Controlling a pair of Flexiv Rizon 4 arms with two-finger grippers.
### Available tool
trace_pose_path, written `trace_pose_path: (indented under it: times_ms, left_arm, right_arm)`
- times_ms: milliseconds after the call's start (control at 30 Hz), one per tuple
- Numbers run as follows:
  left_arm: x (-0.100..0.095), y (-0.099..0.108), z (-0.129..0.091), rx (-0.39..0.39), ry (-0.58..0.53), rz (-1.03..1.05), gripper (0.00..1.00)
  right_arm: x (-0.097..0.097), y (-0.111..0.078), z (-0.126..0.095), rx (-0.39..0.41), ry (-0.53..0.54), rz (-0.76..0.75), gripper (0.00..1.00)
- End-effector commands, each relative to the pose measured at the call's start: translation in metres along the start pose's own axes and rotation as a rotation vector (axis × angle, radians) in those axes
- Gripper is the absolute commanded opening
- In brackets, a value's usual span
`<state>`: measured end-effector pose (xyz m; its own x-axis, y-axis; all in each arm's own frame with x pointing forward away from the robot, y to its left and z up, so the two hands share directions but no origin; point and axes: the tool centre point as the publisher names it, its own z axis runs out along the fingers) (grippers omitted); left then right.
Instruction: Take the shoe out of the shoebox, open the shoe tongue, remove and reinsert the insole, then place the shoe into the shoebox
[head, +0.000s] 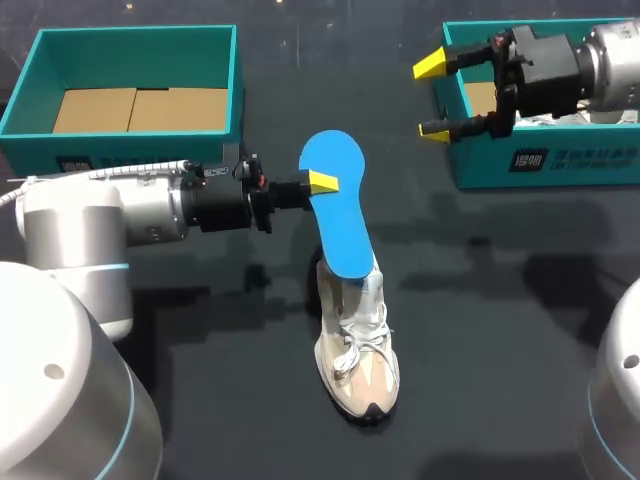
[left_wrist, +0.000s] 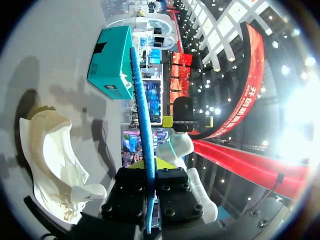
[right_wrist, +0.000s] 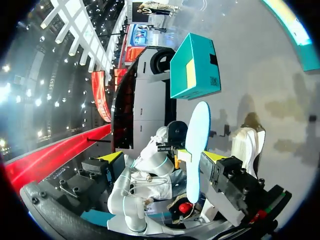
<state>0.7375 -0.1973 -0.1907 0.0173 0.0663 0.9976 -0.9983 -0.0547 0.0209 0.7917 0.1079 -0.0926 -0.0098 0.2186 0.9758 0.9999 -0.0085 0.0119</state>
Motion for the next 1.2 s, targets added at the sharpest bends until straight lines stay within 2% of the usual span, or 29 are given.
trace_pose_path:
  times_ms: [33, 400, 800, 1200]
  left_arm:
    - [0.000, 0.000, 0.000, 0.000, -0.001, 0.000, 0.00]
    - [0.000, 0.000, 0.000, 0.000, -0.001, 0.000, 0.00]
    - [0.000, 0.000, 0.000, 0.000, -0.001, 0.000, 0.00]
    - [0.000, 0.000, 0.000, 0.000, -0.001, 0.000, 0.00]
  right_arm:
    - [0.033, -0.011, 0.003, -0.021, -0.391, 0.050, 1.00]
    - [0.061, -0.017, 0.022, -0.007, -0.711, 0.074, 1.00]
    - [0.086, -0.023, 0.045, -0.033, -1.029, 0.081, 1.00]
    - [0.102, -0.035, 0.074, -0.083, -1.222, -0.019, 1.00]
